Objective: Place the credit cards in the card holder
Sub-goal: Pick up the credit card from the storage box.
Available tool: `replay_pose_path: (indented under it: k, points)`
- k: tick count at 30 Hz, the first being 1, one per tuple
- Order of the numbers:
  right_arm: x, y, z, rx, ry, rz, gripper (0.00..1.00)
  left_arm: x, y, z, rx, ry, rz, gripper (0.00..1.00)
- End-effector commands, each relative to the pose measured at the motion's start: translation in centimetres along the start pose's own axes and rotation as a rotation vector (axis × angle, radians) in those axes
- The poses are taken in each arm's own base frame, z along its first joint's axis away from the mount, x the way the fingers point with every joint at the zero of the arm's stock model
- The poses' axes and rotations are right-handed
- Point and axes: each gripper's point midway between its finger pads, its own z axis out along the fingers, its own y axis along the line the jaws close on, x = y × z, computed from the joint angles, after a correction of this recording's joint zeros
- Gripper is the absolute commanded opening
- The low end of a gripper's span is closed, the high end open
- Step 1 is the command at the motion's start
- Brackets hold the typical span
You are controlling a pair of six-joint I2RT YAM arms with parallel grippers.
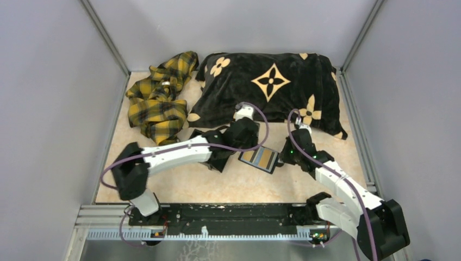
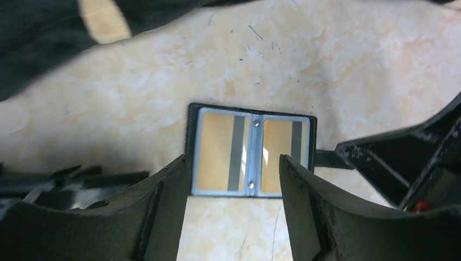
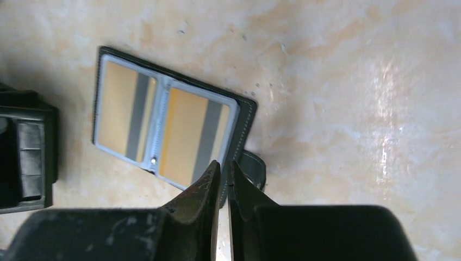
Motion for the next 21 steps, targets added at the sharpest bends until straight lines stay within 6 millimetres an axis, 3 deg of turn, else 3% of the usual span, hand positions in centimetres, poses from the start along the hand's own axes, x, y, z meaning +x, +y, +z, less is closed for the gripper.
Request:
replay_pose_path:
  k: [1, 6, 10, 21]
  points:
    - [-4.0, 2.5, -2.6, -0.069, -0.109, -0.097, 0.13, -1.6, 2.1, -3.9, -0.019, -0.105, -0.087, 0.68]
    - [-6.8, 6.3, -4.4, -0.204, -0.163, -0.191, 0.24, -0.6, 5.6, -7.3, -0.085, -0.149, -0.201, 0.69]
    - [-7.4, 10.5, -4.3, -0.302, -0.128, -0.331, 0.33, 1.5, 8.4, -9.6, -0.172, -0.153, -0.326, 0.71]
    - [-5.5, 24.6, -3.5, -0.501, -0.052, -0.656, 0.41, 9.1, 15.0, -15.0, -0.432, -0.13, -0.723, 0.75]
